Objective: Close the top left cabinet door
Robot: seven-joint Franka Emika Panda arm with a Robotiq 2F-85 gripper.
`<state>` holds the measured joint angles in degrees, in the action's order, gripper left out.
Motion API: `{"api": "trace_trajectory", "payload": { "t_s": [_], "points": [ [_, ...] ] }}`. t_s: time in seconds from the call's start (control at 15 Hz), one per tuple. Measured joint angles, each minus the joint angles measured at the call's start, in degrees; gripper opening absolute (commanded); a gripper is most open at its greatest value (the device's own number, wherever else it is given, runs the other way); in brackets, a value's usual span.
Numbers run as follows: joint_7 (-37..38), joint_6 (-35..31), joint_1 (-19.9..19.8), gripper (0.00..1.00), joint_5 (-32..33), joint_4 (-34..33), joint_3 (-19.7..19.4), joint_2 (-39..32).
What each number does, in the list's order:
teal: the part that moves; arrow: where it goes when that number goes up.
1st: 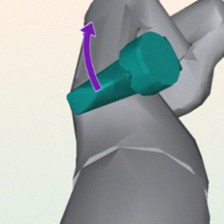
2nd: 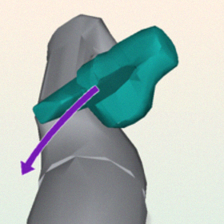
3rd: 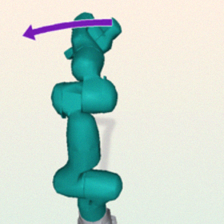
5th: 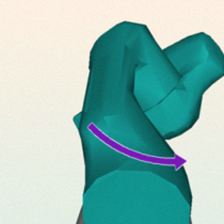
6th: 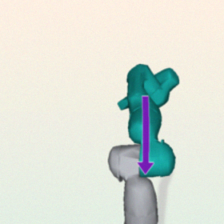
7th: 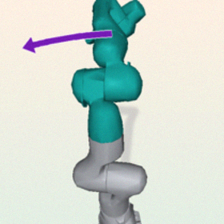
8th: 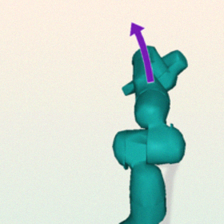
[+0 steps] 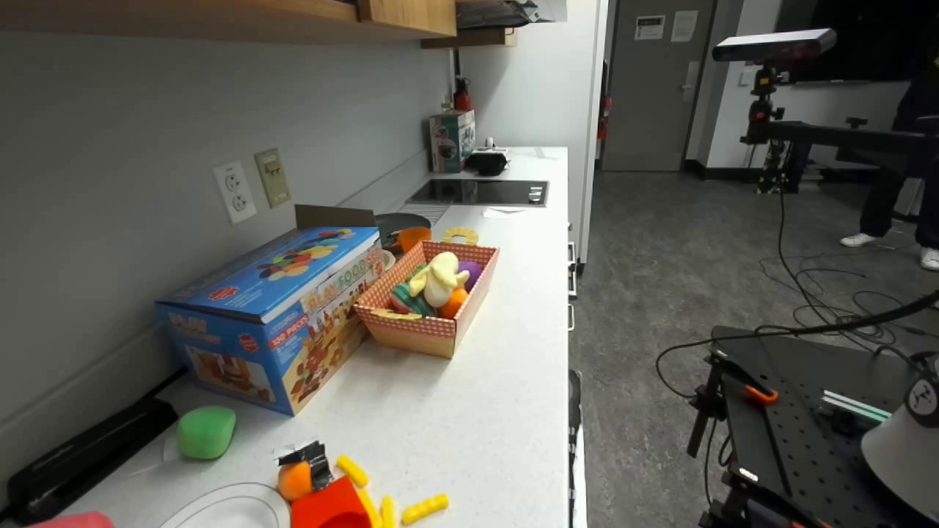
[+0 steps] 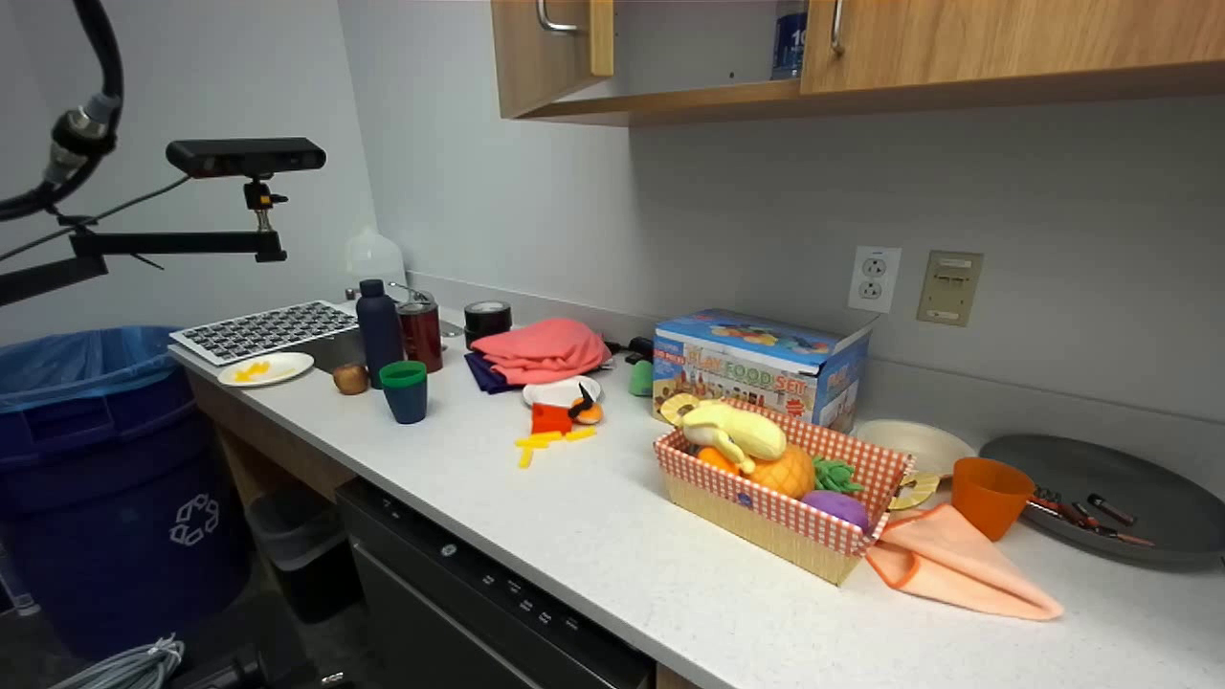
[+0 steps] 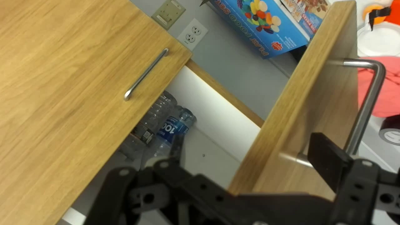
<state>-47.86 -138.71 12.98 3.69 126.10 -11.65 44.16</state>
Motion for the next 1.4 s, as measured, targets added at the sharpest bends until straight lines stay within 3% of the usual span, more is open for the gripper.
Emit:
{"api": "trace_trajectory", "payload": {
  "t_s": [0.47,1.4],
  "points": [
    [3.98,-4.71,-2.33,1.0,3.63,-2.17,6.4,1.78],
    [13.03,-7.59,-6.25,1.0,10.05,-3.76,8.66,-1.15]
  ]
}}
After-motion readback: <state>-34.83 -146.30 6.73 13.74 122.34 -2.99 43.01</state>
